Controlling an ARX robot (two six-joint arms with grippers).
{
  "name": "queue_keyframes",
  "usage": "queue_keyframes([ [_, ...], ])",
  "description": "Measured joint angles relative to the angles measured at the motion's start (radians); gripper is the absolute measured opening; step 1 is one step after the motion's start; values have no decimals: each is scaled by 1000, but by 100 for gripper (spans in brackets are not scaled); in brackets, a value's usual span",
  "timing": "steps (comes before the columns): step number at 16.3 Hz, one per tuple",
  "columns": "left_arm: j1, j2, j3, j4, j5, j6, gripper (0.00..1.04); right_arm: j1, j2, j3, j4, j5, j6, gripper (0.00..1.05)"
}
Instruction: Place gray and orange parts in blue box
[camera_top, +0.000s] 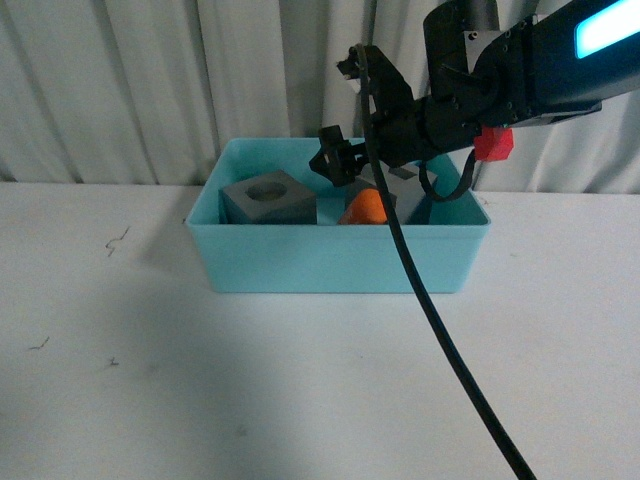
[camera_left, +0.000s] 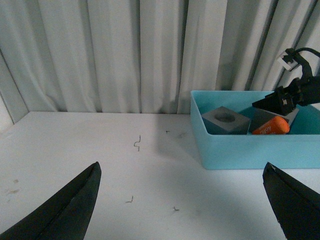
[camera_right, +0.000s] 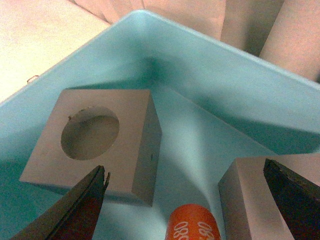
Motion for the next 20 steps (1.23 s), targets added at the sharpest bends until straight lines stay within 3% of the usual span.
queue_keyframes([
  [7, 0, 0, 0, 0, 0, 0, 98, -13, -105, -171, 119, 24, -1, 98],
  [12, 0, 0, 0, 0, 0, 0, 98, -85, -533, -610, 375, 82, -51, 98],
  [14, 0, 0, 0, 0, 0, 0, 98, -122, -711, -890, 516, 176, -52, 98],
  [17, 0, 0, 0, 0, 0, 0, 98, -200, -990, -1362, 772, 416, 58, 98],
  [19, 0, 0, 0, 0, 0, 0, 98, -257, -1077, -1603, 826, 556, 164, 98],
  [20, 0, 0, 0, 0, 0, 0, 98, -261, -1065, -1663, 806, 565, 190, 98],
])
